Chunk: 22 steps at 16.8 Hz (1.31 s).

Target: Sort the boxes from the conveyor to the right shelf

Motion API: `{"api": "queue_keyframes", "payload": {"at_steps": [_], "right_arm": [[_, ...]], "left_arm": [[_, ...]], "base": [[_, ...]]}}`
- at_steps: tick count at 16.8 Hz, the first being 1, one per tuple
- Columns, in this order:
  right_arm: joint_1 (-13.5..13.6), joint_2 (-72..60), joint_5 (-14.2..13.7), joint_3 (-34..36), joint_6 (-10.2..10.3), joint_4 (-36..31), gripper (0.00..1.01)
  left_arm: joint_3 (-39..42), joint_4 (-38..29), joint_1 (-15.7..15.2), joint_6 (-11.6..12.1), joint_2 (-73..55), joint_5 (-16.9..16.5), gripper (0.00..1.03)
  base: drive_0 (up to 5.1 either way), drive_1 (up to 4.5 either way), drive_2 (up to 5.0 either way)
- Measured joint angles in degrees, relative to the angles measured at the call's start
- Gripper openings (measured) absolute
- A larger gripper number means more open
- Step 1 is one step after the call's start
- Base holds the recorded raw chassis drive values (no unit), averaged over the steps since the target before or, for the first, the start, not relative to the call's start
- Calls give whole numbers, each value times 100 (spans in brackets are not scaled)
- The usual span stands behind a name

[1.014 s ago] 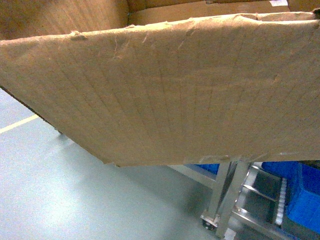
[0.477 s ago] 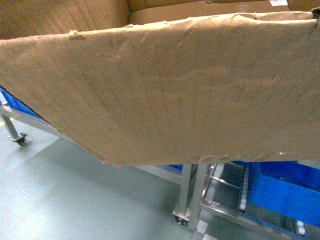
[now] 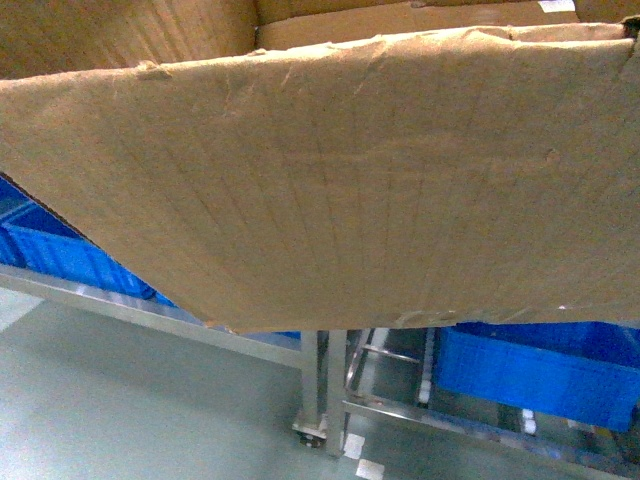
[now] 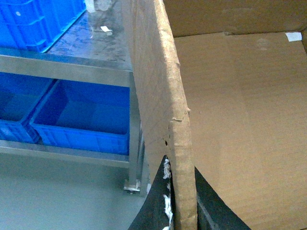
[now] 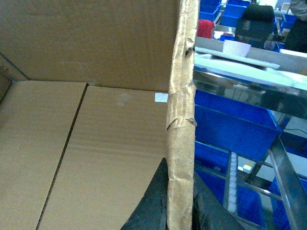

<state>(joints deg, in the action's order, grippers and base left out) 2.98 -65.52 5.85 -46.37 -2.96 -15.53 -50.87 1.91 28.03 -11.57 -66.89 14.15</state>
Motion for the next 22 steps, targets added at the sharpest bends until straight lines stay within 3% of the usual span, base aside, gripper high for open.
{"api": "queue_keyframes", "payload": {"at_steps": [22], "right_arm": [[2,0,-4,0,0,0,4]], "left_arm": [[0,0,0,0,-4,-4,2]], "base": [[-113,-113,-113]]}}
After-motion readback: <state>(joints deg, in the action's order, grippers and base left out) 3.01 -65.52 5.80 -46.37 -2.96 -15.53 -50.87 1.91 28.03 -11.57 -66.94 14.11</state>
